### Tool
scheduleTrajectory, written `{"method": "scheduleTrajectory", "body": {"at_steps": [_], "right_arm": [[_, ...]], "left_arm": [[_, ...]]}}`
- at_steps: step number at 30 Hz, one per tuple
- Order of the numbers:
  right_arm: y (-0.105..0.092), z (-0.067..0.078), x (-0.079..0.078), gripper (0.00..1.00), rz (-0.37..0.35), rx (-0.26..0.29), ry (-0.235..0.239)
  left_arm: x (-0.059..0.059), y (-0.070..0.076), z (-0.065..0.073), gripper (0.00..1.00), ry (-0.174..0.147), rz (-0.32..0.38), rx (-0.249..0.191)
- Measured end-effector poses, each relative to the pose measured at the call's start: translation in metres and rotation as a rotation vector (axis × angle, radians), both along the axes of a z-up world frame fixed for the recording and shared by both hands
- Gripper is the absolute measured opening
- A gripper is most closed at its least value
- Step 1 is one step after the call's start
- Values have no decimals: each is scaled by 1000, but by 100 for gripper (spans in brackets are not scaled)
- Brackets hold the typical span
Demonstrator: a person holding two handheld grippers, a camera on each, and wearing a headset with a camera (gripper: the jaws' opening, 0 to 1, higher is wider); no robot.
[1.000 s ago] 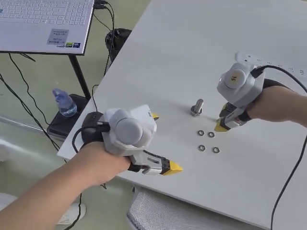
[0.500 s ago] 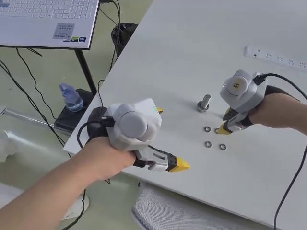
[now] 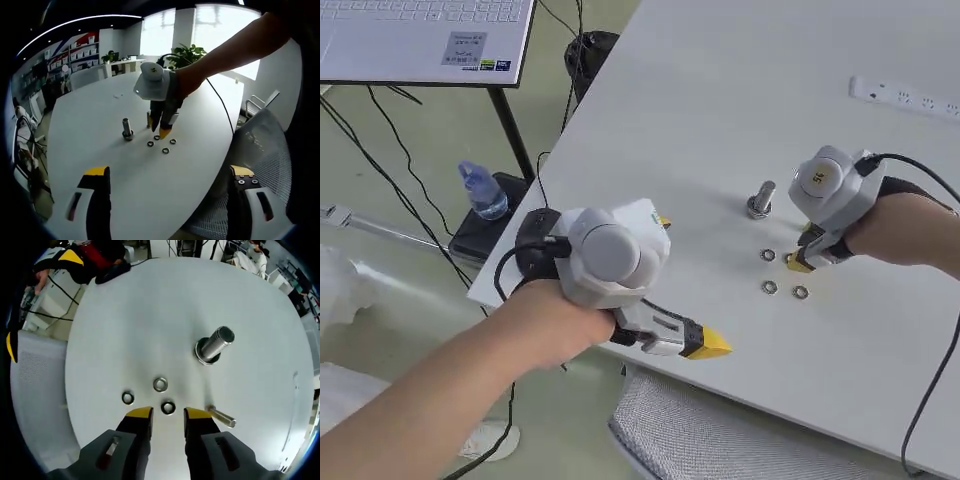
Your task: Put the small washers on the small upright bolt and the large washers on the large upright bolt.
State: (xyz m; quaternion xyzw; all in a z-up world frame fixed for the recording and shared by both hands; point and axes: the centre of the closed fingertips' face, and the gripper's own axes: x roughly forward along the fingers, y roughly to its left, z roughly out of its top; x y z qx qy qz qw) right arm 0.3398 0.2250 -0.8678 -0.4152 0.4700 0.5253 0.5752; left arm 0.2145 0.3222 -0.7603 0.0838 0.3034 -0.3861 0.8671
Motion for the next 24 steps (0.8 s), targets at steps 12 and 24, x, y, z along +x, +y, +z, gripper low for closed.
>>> {"method": "scheduleTrajectory", "body": {"at_steps": [12,24], "right_arm": [[-1,-4,-3,25,21,-20,-26],[0,-3,-5,23,0,-5,-28]], "left_arm": [[0,-2,1,95,-1,-4,-1],[-4,-2,1,92,-1,3,-2]]}}
